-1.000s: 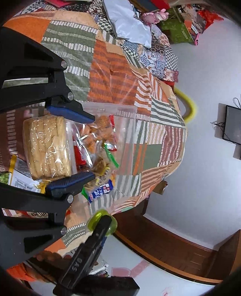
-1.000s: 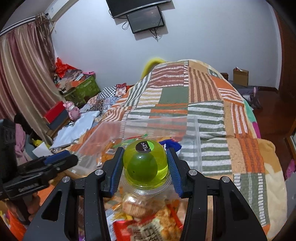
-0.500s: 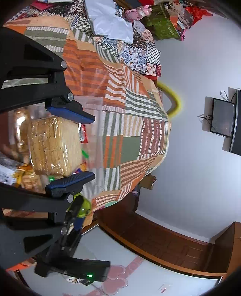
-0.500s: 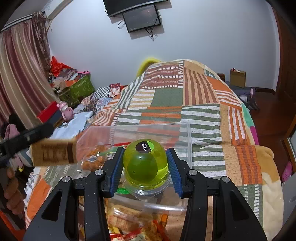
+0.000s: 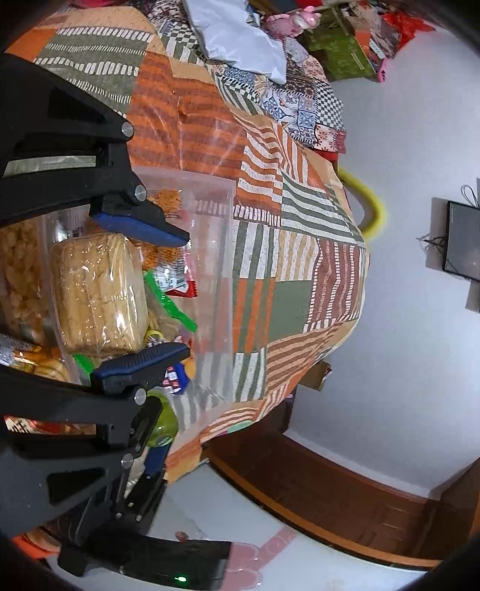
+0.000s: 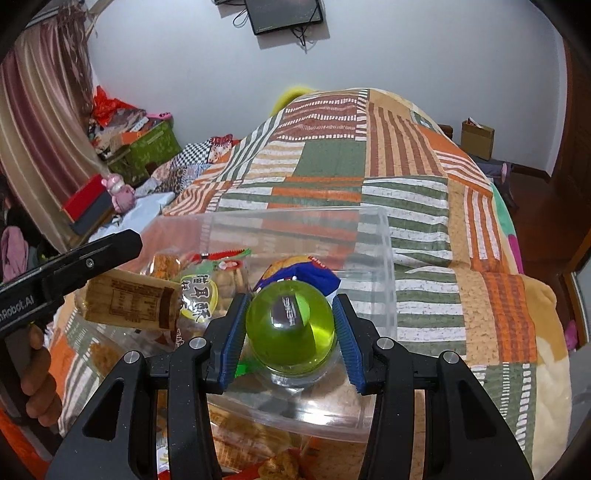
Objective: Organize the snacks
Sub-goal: 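Place the bread slab and jelly cup into the clear box, open both tools, then move the left tool to the purple-labelled roll while the right approaches the green pea bag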
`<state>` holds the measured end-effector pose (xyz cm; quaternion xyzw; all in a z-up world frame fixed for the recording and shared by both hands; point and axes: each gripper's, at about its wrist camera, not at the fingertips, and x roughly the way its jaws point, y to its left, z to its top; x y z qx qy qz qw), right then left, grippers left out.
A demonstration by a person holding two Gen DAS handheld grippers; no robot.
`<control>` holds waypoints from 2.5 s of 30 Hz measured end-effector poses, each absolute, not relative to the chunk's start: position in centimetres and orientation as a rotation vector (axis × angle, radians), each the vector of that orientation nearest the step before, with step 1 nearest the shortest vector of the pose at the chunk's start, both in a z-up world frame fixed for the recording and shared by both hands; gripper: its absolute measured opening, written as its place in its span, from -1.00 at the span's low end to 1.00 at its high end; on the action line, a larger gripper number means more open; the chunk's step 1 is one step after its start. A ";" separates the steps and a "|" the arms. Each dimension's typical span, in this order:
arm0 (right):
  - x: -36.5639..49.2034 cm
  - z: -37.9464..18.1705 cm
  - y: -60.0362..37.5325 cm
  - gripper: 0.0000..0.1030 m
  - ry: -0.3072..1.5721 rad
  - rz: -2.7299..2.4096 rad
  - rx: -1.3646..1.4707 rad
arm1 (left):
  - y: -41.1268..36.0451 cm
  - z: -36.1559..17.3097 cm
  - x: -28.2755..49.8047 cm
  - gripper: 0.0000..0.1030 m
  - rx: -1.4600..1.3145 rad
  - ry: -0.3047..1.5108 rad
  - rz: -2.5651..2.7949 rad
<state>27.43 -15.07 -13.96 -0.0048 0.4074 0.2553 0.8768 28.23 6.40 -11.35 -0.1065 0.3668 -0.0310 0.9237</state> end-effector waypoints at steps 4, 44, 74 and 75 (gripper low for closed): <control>27.0 -13.9 -14.9 -0.15 0.856 0.522 -0.028 | 5.9 -11.6 27.8 0.05 -0.177 0.774 -0.056; 10.9 -12.1 -15.9 0.28 0.888 0.633 -0.019 | 8.6 -17.7 7.4 0.54 -0.150 1.031 -0.048; 10.6 -18.3 -11.9 0.01 1.059 0.698 -0.041 | 7.8 -17.3 9.3 0.20 -0.077 1.000 -0.073; 10.7 -18.4 -11.8 -0.02 1.057 0.696 -0.045 | 7.9 -17.1 9.4 0.20 -0.076 0.991 -0.071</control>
